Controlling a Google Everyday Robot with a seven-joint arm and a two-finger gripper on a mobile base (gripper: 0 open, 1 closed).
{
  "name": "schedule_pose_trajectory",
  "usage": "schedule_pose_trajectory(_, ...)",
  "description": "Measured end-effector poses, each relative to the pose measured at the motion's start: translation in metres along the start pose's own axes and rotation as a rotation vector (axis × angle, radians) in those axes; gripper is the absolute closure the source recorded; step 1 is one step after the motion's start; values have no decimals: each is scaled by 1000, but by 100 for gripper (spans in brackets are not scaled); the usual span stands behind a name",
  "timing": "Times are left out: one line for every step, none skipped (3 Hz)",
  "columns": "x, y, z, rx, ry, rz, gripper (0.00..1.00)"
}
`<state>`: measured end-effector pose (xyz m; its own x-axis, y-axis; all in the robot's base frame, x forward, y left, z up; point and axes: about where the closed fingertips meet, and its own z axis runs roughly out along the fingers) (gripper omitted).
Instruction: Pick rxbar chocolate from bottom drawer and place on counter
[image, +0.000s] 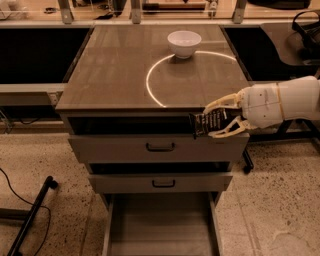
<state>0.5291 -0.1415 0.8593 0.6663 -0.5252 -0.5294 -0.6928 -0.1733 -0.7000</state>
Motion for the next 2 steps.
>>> schedule_pose_trajectory(2, -29, 5, 23, -5, 17, 100)
schedule_pose_trajectory(6, -80, 8, 67, 17, 33, 100)
